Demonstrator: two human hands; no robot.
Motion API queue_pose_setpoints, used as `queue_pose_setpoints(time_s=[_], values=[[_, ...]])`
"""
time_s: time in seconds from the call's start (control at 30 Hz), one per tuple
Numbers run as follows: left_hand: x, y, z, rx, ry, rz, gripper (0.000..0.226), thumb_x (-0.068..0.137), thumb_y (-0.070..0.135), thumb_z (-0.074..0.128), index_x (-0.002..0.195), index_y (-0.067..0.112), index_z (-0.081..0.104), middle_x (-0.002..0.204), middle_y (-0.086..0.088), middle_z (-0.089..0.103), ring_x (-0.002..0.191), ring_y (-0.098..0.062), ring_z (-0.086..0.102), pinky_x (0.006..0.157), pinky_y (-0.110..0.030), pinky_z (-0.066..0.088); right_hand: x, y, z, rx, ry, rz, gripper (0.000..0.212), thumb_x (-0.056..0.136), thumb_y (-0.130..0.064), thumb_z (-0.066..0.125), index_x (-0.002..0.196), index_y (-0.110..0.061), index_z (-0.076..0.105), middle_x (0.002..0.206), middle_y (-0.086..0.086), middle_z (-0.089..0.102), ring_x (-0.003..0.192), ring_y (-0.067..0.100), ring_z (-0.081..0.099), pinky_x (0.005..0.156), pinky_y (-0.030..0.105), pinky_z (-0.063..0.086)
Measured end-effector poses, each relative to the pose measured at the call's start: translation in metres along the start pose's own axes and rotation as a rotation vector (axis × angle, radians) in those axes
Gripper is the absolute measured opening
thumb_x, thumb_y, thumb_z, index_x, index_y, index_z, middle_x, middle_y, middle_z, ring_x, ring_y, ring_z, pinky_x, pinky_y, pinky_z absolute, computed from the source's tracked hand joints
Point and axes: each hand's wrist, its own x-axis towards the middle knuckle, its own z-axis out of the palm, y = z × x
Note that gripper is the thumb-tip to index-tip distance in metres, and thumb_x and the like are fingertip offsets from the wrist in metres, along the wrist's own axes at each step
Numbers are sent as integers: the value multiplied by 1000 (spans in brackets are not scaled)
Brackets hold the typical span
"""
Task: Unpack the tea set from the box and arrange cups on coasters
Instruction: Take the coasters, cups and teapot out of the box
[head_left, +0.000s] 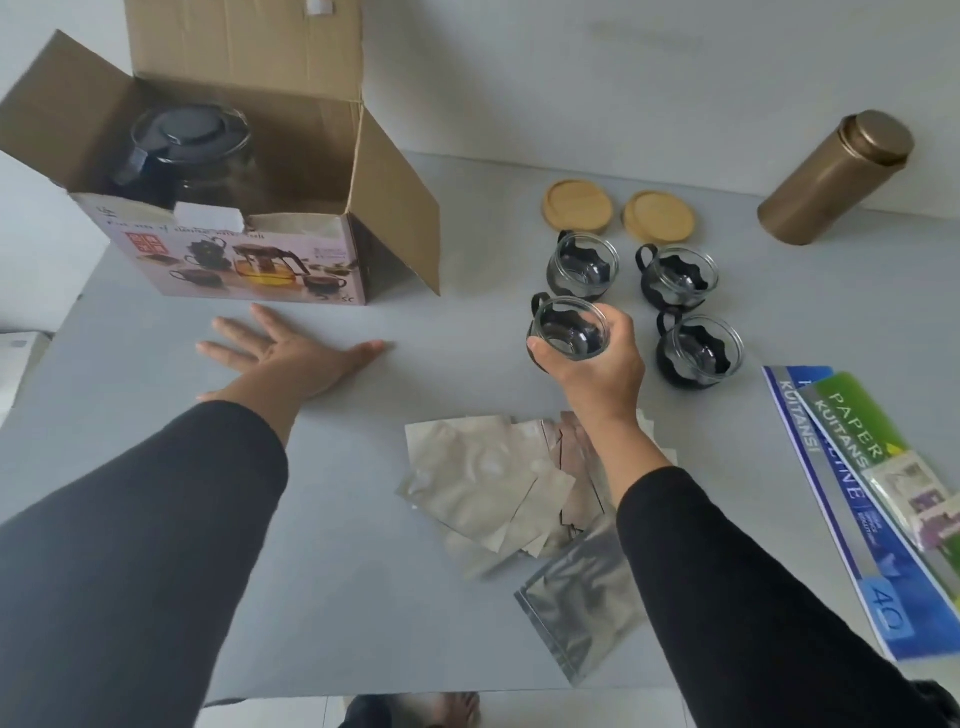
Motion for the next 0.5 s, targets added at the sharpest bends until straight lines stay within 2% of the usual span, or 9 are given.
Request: queue_pose_setpoints(time_s=[0.27,0.4,0.5], values=[[2,2,2,38,28,-23,146,41,97,46,148,25,-22,155,-8,-28,141,-40,-25,112,-63,-2,15,19,-12,3,-25,6,70,63,-26,85,122,-17,48,109,-12,54,97,5,52,74,1,36],[4,2,2,45,37,-30,145,43,96,48,148,25,-22,155,-8,-28,141,-40,-24,113,-61,-2,17,20,-14,5,-54,-15,78,65,-23,84,130,-16,42,115,-12,48,105,6,48,89,15,38],[4,1,3,43,51,-28,146,42,96,48,148,25,-22,155,-8,-28,141,-39,-24,113,-61,-2,16,19,-17,-1,-86,-36,92,65,-26,84,140,-19,33,125,-9,45,114,6,44,98,20,35]])
